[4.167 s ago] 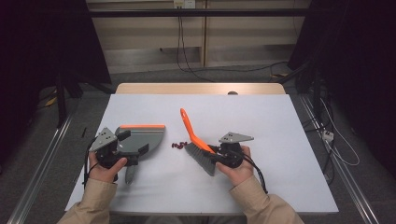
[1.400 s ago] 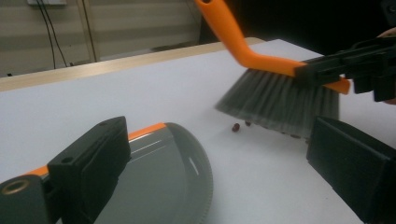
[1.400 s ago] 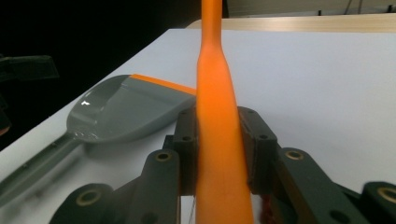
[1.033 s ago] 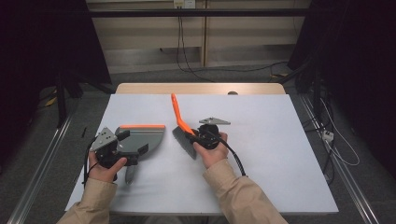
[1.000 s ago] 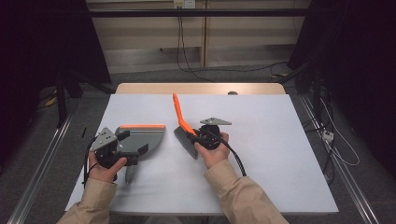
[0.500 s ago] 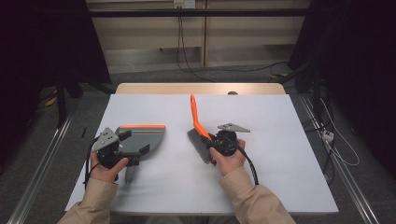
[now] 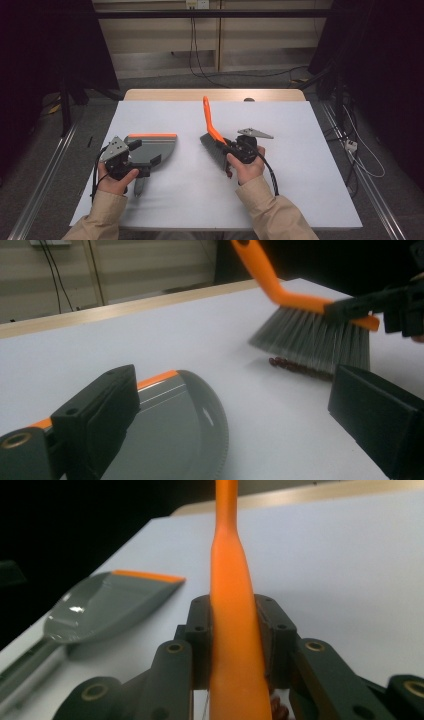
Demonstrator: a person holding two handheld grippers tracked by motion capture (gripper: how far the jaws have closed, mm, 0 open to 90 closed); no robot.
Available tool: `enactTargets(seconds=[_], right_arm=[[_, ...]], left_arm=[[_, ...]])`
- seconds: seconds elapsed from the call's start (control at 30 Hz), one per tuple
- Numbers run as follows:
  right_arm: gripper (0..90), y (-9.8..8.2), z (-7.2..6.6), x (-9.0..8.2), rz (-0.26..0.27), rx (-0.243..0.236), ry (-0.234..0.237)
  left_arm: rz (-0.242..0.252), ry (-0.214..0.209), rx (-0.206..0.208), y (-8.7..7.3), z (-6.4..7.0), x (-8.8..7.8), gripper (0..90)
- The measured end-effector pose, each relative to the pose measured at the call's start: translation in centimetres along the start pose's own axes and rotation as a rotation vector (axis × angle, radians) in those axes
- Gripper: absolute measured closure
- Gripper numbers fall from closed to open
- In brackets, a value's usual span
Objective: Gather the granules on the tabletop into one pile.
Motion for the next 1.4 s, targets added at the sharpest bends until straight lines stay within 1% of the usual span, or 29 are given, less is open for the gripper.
enactTargets(seconds=[0.07,0.13,0.27,0.3,0.33,0.37,0.4,0.47,0.5,0.57,0.63,0.7,0.73,0.83,0.9,0.93,1.03,1.1,1.17,1.23,1.27,1.33,1.37,1.4], right_arm=[[71.3,1.1,-0.1,-0.3,0.024,-0.011,0.009],[71.3,2.2,0.2,-0.6,0.046,-0.021,0.013],[71.3,3.6,1.5,-0.9,0.051,-0.077,-0.009],[71.3,3.7,1.9,-0.9,0.045,-0.092,-0.005],[71.3,3.8,2.3,-0.8,0.041,-0.109,0.002],[71.3,3.8,2.8,-0.8,0.033,-0.128,-0.012],[71.3,3.9,3.3,-0.8,0.023,-0.157,-0.017],[71.3,3.8,4.2,-0.6,0.020,-0.203,-0.020],[71.3,3.7,4.8,-0.5,0.010,-0.221,-0.018],[71.3,3.5,5.6,-0.4,-0.004,-0.228,-0.026],[71.3,3.2,6.4,-0.3,-0.023,-0.246,-0.038],[71.3,3.0,6.9,-0.3,-0.040,-0.252,-0.039],[71.3,2.9,7.1,-0.3,-0.044,-0.261,-0.050],[71.2,2.8,7.3,-0.4,-0.061,-0.284,-0.059],[71.0,2.6,7.4,-0.3,-0.087,-0.301,-0.062],[71.0,2.4,7.4,-0.2,-0.098,-0.303,-0.066],[70.8,2.5,7.5,-0.3,-0.100,-0.300,-0.074],[70.3,2.5,7.4,-0.3,-0.114,-0.312,-0.079],[68.5,2.7,7.4,-0.3,-0.109,-0.303,-0.077],[67.5,2.8,7.2,-0.2,-0.138,-0.319,-0.077],[67.1,2.8,7.2,-0.1,-0.149,-0.319,-0.084],[69.6,2.8,7.2,0.0,-0.183,-0.324,-0.092],[70.3,2.7,7.3,0.1,-0.195,-0.331,-0.104],[70.7,2.7,7.4,0.2,-0.197,-0.340,-0.106]], left_arm=[[0.000,0.000,0.000,0.0,0.0,0.0,5.9],[0.003,0.000,-0.003,0.0,0.0,-0.1,5.9],[0.003,0.001,-0.001,0.0,-0.1,-0.1,5.9],[0.002,0.002,-0.001,0.0,-0.1,-0.1,5.9],[0.002,0.002,-0.001,0.0,-0.1,-0.1,5.9],[0.002,0.002,-0.001,0.0,-0.1,-0.1,5.9],[0.002,0.002,-0.001,0.0,-0.1,-0.1,5.9],[0.002,0.002,-0.002,0.0,-0.1,-0.1,5.9],[0.001,0.002,-0.003,0.0,-0.1,-0.1,5.9],[-0.001,0.002,-0.006,0.0,-0.1,-0.1,5.9],[-0.003,0.002,-0.005,-0.1,-0.1,0.0,5.9],[-0.005,0.001,-0.003,-0.1,-0.1,0.0,5.9],[-0.005,0.001,-0.003,-0.1,-0.1,0.0,5.9],[-0.005,0.002,-0.003,-0.1,-0.1,0.1,5.9],[-0.006,0.002,-0.005,-0.1,0.0,0.1,5.9],[-0.005,0.001,-0.004,-0.1,0.0,0.1,5.9],[-0.003,0.000,-0.005,-0.1,0.0,0.0,5.9],[-0.003,0.000,-0.005,-0.1,0.0,0.0,5.9],[-0.003,-0.001,-0.005,-0.1,0.0,0.0,5.9],[-0.003,-0.002,-0.004,-0.1,0.1,0.0,5.9],[-0.002,-0.002,-0.004,0.0,0.1,0.0,5.9],[-0.003,-0.002,-0.005,-0.1,0.0,0.0,5.9],[-0.002,-0.001,-0.007,-0.1,0.0,0.0,5.9],[-0.003,-0.001,-0.006,0.0,0.0,0.0,5.9]])
Point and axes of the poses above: each handheld gripper's, and its own axes: x roughly forward along the jaws, y roughly out of its top, z roughly to its right, the point moved 6 cm from there along x, roughly forward along the jaws, and after that the axes turned 2 degrees about -y, right-handed, at the moved point
